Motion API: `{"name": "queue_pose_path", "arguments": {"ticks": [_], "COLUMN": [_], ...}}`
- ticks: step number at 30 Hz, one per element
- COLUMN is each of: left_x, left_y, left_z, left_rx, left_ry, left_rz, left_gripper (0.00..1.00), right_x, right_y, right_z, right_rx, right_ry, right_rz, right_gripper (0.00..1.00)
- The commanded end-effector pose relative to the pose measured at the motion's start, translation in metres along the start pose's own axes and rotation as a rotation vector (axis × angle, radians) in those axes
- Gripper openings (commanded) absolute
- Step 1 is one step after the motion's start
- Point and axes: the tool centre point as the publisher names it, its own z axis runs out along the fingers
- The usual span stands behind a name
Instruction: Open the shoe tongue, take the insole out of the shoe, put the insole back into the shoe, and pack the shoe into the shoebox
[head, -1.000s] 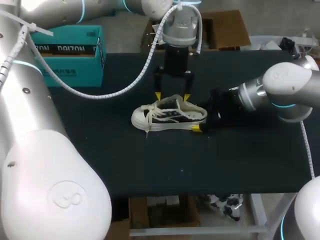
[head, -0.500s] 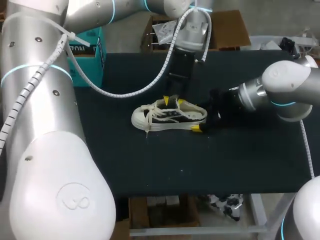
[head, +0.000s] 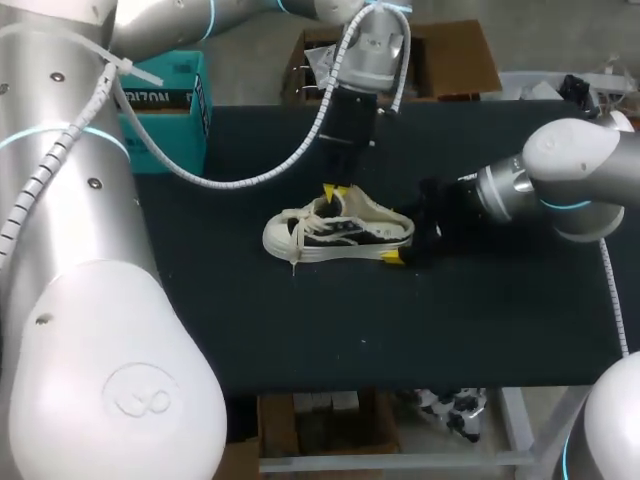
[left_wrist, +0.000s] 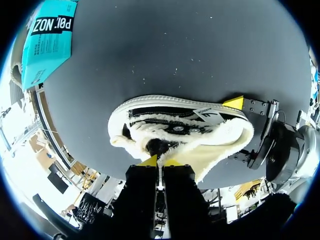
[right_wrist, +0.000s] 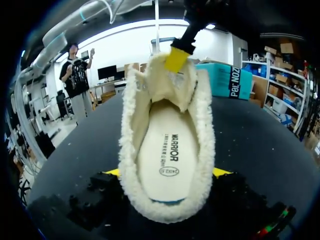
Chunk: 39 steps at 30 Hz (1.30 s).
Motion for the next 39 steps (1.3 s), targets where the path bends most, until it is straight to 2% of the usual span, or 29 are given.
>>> {"name": "queue_pose_path", "arguments": {"ticks": [1, 7, 10, 14, 15, 16, 17, 18, 19, 23, 27, 28, 29, 31, 32, 33, 34, 36, 38, 39], "left_x": [-0.037, -0.056, -0.061, -0.060, -0.059, -0.059, -0.059, -0.059, -0.059, -0.060, -0.059, -0.058, -0.057, -0.051, -0.047, -0.042, -0.038, -0.033, -0.028, -0.028], "left_y": [0.022, 0.021, 0.016, 0.006, 0.004, 0.004, 0.004, 0.005, 0.008, 0.024, 0.044, 0.049, 0.052, 0.053, 0.052, 0.050, 0.049, 0.046, 0.037, 0.037], "left_z": [0.021, 0.043, 0.052, 0.057, 0.056, 0.055, 0.052, 0.049, 0.045, 0.017, -0.023, -0.034, -0.044, -0.059, -0.064, -0.068, -0.070, -0.070, -0.071, -0.071], "left_rx": [0.153, 0.192, 0.198, 0.186, 0.184, 0.185, 0.190, 0.198, 0.211, 0.301, 0.400, 0.424, 0.430, 0.445, 0.471, 0.456, 0.450, 0.378, 0.252, 0.252], "left_ry": [0.272, 0.417, 0.462, 0.459, 0.462, 0.461, 0.461, 0.465, 0.459, 0.457, 0.409, 0.393, 0.363, 0.296, 0.258, 0.187, 0.154, 0.057, -0.052, -0.052], "left_rz": [-0.016, -0.093, -0.130, -0.141, -0.133, -0.125, -0.109, -0.092, -0.081, 0.024, 0.161, 0.220, 0.290, 0.459, 0.493, 0.627, 0.730, 1.140, 1.536, 1.536], "left_gripper": [0.00, 0.00, 0.00, 0.00, 0.05, 0.25, 0.40, 0.49, 0.64, 0.80, 0.89, 0.82, 0.65, 0.00, 0.00, 0.00, 0.00, 0.00, 0.00, 0.00], "right_x": [-0.001, -0.001, -0.001, -0.001, -0.001, -0.001, -0.001, -0.001, -0.001, -0.001, -0.001, -0.001, -0.001, -0.001, -0.001, -0.001, -0.001, -0.001, -0.001, -0.001], "right_y": [-0.004, -0.004, -0.004, -0.004, -0.004, -0.004, -0.004, -0.004, -0.004, -0.004, -0.004, -0.004, -0.004, -0.004, -0.004, -0.004, -0.004, -0.004, -0.004, -0.004], "right_z": [0.006, 0.006, 0.006, 0.006, 0.006, 0.006, 0.006, 0.006, 0.006, 0.006, 0.006, 0.006, 0.006, 0.006, 0.006, 0.006, 0.006, 0.006, 0.006, 0.006], "right_rx": [-0.004, -0.004, -0.004, -0.004, -0.004, -0.004, -0.004, -0.004, -0.004, -0.004, -0.004, -0.004, -0.004, -0.004, -0.004, -0.004, -0.004, -0.004, -0.004, -0.004], "right_ry": [0.001, 0.001, 0.001, 0.001, 0.001, 0.001, 0.001, 0.001, 0.001, 0.001, 0.001, 0.001, 0.001, 0.001, 0.001, 0.001, 0.001, 0.001, 0.001, 0.001], "right_rz": [-0.001, -0.001, -0.001, -0.001, -0.001, -0.001, -0.001, -0.001, -0.001, -0.001, -0.001, -0.001, -0.001, -0.001, -0.001, -0.001, -0.001, -0.001, -0.001, -0.001], "right_gripper": [0.00, 0.00, 0.00, 0.00, 0.00, 0.00, 0.00, 0.00, 0.00, 0.00, 0.00, 0.00, 0.00, 0.00, 0.00, 0.00, 0.00, 0.00, 0.00, 0.00]}}
